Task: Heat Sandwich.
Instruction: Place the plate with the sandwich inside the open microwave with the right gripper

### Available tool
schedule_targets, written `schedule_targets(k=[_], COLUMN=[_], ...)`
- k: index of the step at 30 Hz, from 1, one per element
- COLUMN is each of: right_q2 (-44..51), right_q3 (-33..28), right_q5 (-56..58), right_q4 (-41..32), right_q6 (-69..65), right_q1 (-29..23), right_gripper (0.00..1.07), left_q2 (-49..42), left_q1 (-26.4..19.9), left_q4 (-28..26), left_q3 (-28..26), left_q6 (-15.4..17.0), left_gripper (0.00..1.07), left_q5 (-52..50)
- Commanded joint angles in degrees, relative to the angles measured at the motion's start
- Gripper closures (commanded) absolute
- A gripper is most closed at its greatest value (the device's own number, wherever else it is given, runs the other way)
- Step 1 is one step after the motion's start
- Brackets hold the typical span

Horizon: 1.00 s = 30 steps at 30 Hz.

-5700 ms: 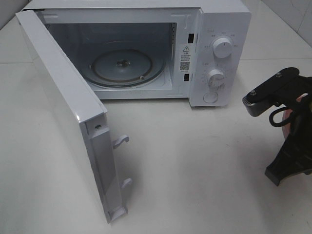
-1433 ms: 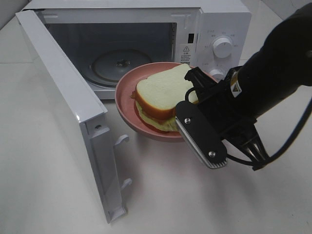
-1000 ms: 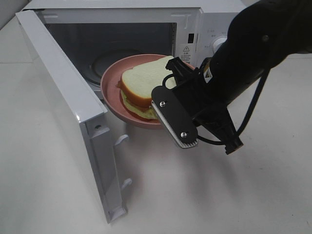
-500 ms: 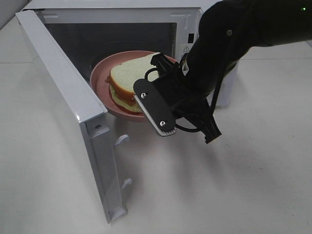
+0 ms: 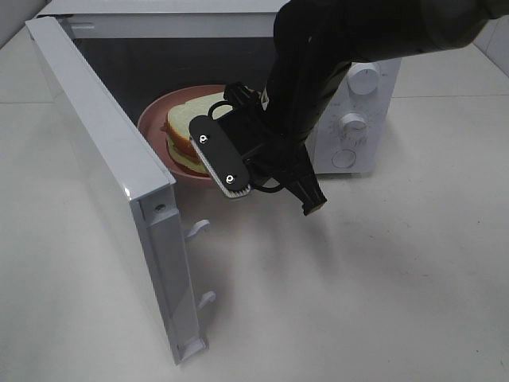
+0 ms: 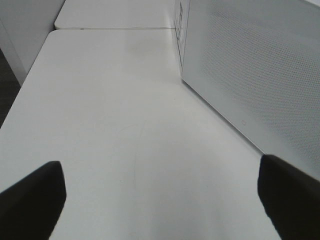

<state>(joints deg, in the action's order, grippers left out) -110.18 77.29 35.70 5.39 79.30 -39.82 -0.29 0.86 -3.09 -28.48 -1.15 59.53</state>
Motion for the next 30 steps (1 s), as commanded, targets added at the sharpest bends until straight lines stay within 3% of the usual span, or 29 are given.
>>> schedule_targets(k=[1,18,30], right_q2=[-1.0,-8.3,-15.9], right_q3=[3.0,14.4,26.0], right_q5=[-0.1,5.7,8.6], right_q4=[-0.1,0.0,0.0], right_q6=[-1.9,-5.4,-10.8], right_q1=[-0.3,-0.1,-0.1], right_gripper=[1.07,1.06,1.06], left_q2=[-1.5,-1.5,-1.5], left_q1=[-0.1,-0.1,-0.1], left_q4=[-0.1,-0.1,-0.1], left_q3=[0.1,0.1,0.1], left_q6=[0.0,0.0,0.0], left_gripper=[0.09,0.09,0.09], left_q5=[-0.2,-0.2,-0.2])
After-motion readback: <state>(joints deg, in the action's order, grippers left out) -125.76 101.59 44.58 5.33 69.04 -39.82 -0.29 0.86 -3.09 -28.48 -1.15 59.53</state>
